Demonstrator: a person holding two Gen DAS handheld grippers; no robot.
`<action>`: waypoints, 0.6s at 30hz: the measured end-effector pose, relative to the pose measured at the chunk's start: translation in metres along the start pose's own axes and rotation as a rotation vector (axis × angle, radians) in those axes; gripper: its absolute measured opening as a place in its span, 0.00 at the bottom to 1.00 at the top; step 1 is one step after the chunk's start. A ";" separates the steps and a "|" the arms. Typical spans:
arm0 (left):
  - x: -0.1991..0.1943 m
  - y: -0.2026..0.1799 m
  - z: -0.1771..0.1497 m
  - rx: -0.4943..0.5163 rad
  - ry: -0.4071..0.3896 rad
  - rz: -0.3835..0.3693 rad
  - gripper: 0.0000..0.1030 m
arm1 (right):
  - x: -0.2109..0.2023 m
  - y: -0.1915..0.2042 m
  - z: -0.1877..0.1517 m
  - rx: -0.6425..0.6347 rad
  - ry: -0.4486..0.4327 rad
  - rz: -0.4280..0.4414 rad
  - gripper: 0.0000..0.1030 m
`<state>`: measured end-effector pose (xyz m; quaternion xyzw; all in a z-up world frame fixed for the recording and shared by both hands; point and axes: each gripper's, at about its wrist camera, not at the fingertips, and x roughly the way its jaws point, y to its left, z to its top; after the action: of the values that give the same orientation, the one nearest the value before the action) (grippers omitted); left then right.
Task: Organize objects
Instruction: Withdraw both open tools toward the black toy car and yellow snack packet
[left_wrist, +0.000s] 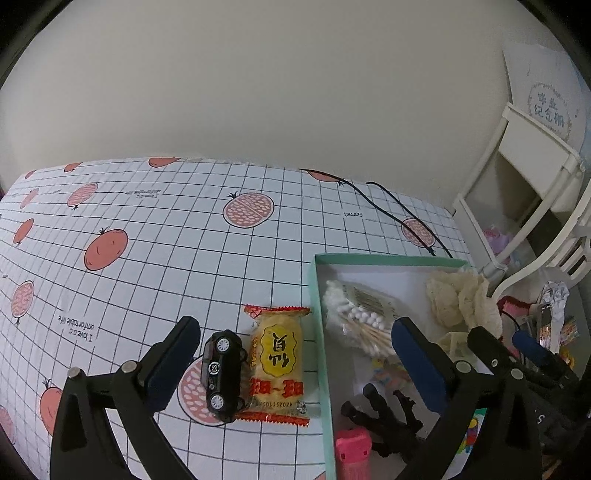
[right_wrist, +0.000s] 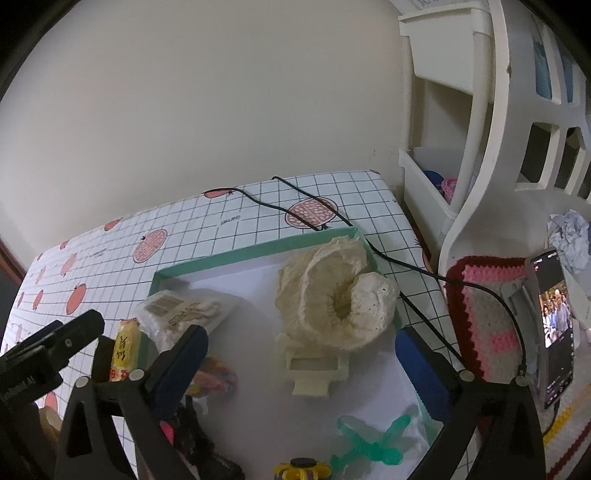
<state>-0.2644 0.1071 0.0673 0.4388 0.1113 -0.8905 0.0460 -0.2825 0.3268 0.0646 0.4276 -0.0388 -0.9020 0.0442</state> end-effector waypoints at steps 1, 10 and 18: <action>-0.003 0.001 0.000 -0.001 -0.001 -0.001 1.00 | -0.002 0.001 0.000 -0.003 -0.001 0.002 1.00; -0.028 0.022 0.002 -0.017 0.000 0.025 1.00 | -0.020 0.015 0.003 -0.003 -0.003 0.014 1.00; -0.041 0.055 0.004 -0.054 0.024 0.060 1.00 | -0.030 0.049 0.005 -0.045 -0.015 0.057 1.00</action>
<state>-0.2326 0.0519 0.0938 0.4511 0.1229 -0.8801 0.0831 -0.2648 0.2822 0.0957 0.4182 -0.0310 -0.9043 0.0794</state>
